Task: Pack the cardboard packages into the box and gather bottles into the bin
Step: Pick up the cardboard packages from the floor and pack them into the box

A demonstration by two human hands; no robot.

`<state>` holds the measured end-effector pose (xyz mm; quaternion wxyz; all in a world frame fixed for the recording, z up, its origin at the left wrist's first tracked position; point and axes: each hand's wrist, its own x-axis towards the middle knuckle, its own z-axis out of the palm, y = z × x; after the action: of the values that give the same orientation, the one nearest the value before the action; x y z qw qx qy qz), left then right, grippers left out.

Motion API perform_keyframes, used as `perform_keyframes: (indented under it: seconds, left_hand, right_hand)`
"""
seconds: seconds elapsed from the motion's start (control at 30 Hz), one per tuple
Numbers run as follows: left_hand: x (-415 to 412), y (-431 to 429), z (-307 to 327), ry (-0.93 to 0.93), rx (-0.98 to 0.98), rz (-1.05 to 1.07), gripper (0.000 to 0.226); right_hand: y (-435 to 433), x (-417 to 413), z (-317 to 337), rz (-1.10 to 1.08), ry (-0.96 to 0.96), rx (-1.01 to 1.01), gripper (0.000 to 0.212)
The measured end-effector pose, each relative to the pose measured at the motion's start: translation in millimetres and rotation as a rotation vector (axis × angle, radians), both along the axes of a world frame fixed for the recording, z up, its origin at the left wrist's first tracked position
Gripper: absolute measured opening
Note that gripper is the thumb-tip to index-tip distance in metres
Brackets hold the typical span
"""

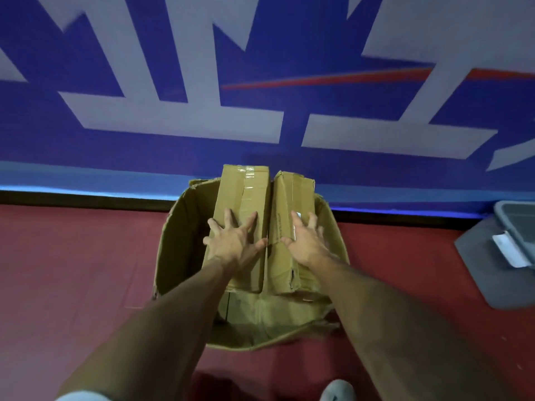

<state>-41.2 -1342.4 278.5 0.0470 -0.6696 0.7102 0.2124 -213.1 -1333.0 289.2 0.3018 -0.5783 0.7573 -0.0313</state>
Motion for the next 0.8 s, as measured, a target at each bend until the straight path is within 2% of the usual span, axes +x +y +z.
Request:
perform_keyframes:
  seconds: [0.13,0.27,0.5,0.8]
  left_hand:
    - [1,-18,-78,0.069,0.002,-0.041,0.092]
    - [0,-28,-128,0.168,0.034,-0.086,0.102]
    - [-7,-39,-181,0.145,0.205,-0.118,0.093]
    - [-15,-68,-236,0.02,0.226,-0.154,0.088]
  right_hand:
    - [-3,-6,-75,-0.072,-0.002,-0.016,0.076]
    - [5,-9,-122,-0.14,0.036,0.003,0.077]
    - [-5,5,-157,-0.167,0.094,0.125,0.08]
    - [-36,-2,-214,-0.135,0.063,0.179,0.08]
